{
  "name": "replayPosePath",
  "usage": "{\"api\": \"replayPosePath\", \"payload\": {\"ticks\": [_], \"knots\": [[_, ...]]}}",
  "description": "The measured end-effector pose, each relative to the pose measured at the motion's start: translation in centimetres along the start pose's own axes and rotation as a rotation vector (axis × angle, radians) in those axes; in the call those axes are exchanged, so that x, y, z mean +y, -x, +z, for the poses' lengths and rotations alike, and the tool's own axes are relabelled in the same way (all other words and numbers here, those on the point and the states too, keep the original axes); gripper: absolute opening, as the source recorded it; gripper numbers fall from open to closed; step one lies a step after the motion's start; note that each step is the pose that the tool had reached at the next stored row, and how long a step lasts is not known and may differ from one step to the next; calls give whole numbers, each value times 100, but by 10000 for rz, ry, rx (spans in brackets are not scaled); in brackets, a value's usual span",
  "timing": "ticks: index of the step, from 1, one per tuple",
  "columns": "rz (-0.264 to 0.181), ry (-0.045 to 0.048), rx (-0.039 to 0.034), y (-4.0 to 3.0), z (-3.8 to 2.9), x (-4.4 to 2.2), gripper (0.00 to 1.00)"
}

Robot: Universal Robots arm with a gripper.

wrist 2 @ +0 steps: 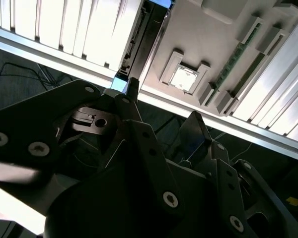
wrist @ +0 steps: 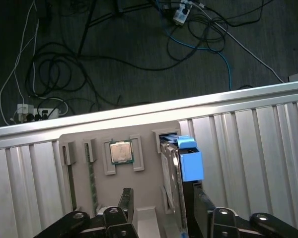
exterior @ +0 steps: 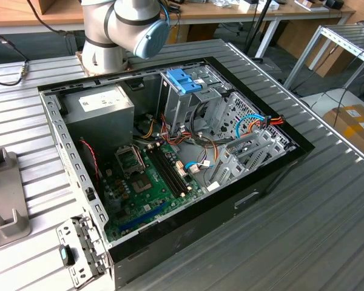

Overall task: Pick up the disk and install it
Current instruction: 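Pick up the disk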

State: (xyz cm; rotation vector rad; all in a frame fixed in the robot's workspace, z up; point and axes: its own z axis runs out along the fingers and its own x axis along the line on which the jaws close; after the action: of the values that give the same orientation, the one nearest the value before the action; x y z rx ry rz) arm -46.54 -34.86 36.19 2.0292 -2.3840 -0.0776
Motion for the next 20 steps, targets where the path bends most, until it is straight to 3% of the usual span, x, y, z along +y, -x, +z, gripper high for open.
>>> {"api": "replayPosePath", "payload": {"ticks": [20], "knots": [[1,1,1,6,99,-2,60]]}}
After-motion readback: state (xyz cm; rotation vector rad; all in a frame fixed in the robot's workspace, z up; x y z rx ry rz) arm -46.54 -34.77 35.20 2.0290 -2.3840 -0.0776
